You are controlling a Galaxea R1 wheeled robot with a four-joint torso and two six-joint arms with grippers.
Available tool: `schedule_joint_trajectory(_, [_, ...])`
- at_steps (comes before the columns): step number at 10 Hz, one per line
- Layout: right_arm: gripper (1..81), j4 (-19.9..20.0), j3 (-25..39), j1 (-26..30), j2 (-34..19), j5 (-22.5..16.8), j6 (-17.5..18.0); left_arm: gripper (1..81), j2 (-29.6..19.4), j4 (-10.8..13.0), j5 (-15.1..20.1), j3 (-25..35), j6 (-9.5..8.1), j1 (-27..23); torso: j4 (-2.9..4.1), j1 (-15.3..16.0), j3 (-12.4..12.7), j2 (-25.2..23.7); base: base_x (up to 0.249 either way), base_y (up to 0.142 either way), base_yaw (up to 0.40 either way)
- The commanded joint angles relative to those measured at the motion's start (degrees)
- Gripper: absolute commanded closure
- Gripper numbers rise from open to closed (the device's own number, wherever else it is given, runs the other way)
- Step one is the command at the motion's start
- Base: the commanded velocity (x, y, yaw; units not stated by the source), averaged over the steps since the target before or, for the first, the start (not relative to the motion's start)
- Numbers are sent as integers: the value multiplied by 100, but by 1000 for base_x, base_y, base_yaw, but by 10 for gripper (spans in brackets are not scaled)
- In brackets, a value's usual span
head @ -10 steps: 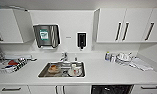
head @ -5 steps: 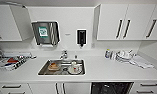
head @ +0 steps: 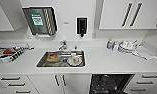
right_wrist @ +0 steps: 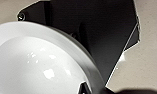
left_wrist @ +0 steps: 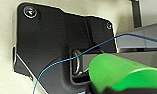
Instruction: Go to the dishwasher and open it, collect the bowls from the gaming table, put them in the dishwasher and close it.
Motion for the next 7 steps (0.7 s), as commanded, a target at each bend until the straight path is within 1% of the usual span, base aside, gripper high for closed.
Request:
schedule_joint_trajectory(1, [811, -21, 111, 163, -16, -192, -13, 811, -1017, -8, 789, 2097, -216, -863, 0, 0, 5, 0, 0, 0, 0])
schedule_joint_trajectory(2, [811, -21, 119, 163, -7, -192, -13, 811, -1184, -8, 1279, 2631, -216, -1099, 0, -2, -46, 0, 0, 0, 0])
schedule_joint_trajectory(3, [811, -21, 145, 163, -7, -192, -13, 811, -1298, -17, 1624, 3019, -216, -1320, 0, -2, -48, 2, 0, 0, 0])
schedule_joint_trajectory(4, [811, -21, 154, 163, 1, -192, -13, 811, -1421, -34, 1705, 3224, -234, -1488, 0, 0, -33, 2, 0, 0, 0])
schedule_joint_trajectory(5, [811, -21, 154, 163, -7, -192, -13, 811, -1562, -96, 1714, 3374, -234, -1637, 0, 0, -37, 2, 0, 0, 0])
schedule_joint_trajectory(7, [811, -12, 154, 163, -33, -192, -13, 811, -1957, -114, 1653, 3778, -234, -1962, 0, 0, -39, 2, 0, 0, 0])
